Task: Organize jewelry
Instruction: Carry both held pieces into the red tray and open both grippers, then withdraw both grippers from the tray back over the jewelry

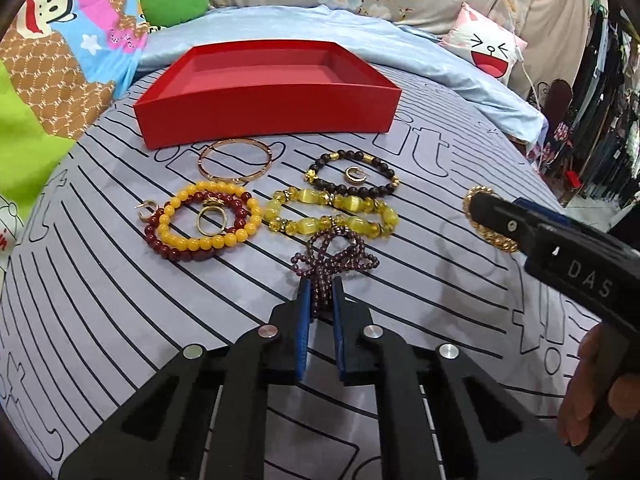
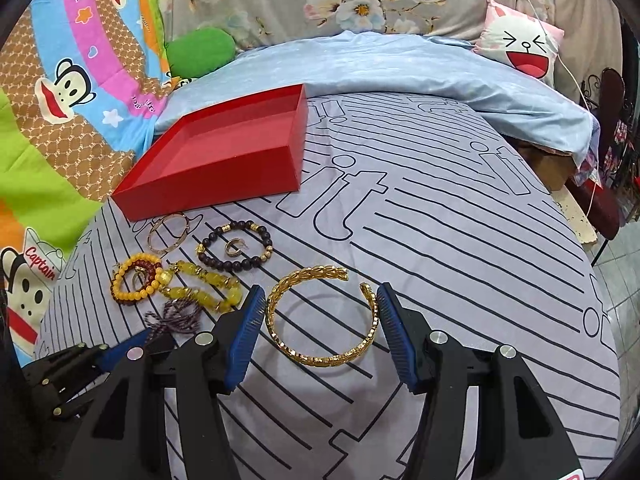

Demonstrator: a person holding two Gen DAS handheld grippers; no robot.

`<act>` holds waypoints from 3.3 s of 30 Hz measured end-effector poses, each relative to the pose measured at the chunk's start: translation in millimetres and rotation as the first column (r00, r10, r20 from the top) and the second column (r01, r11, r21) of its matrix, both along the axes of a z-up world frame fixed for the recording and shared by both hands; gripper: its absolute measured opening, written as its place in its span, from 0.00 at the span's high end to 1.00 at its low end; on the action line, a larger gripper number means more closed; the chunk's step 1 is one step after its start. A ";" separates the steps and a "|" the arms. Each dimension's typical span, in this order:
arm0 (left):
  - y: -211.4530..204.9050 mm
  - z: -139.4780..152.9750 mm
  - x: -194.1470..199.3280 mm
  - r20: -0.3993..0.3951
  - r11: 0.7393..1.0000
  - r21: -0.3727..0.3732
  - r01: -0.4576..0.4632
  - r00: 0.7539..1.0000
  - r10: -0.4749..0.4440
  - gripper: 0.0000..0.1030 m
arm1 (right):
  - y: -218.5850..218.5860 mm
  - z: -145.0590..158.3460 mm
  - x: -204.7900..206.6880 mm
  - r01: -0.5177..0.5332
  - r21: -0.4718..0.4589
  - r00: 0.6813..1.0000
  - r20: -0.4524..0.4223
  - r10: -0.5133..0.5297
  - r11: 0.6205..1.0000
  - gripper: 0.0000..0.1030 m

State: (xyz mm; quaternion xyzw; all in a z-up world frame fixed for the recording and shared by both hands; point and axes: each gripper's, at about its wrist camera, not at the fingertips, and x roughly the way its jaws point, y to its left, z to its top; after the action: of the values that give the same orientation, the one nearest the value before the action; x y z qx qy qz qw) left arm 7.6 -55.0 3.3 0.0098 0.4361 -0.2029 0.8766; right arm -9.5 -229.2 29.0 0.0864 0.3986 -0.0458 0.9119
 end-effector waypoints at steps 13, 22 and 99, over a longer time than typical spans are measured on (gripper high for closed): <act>10.8 38.6 -5.1 0.067 1.000 -0.008 0.013 0.998 -0.012 0.94 | 9.1 14.5 2.3 -0.045 0.010 0.999 0.023 0.045 0.999 0.46; 19.6 92.9 39.5 0.179 0.999 -0.029 0.020 0.984 -0.015 0.94 | 13.5 47.2 48.5 -0.123 0.020 0.990 0.077 0.121 0.992 0.46; 73.1 21.0 38.6 0.086 0.983 0.013 -0.185 0.979 0.184 0.59 | 42.5 -0.2 39.6 -0.131 -0.015 0.989 -0.074 0.130 0.991 0.32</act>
State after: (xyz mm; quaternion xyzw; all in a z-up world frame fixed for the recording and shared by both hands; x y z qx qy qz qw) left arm 46.2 18.1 24.3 -0.0131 0.4000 -0.1156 0.9091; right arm 30.1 -186.7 28.8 0.0494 0.4359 0.0069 0.8986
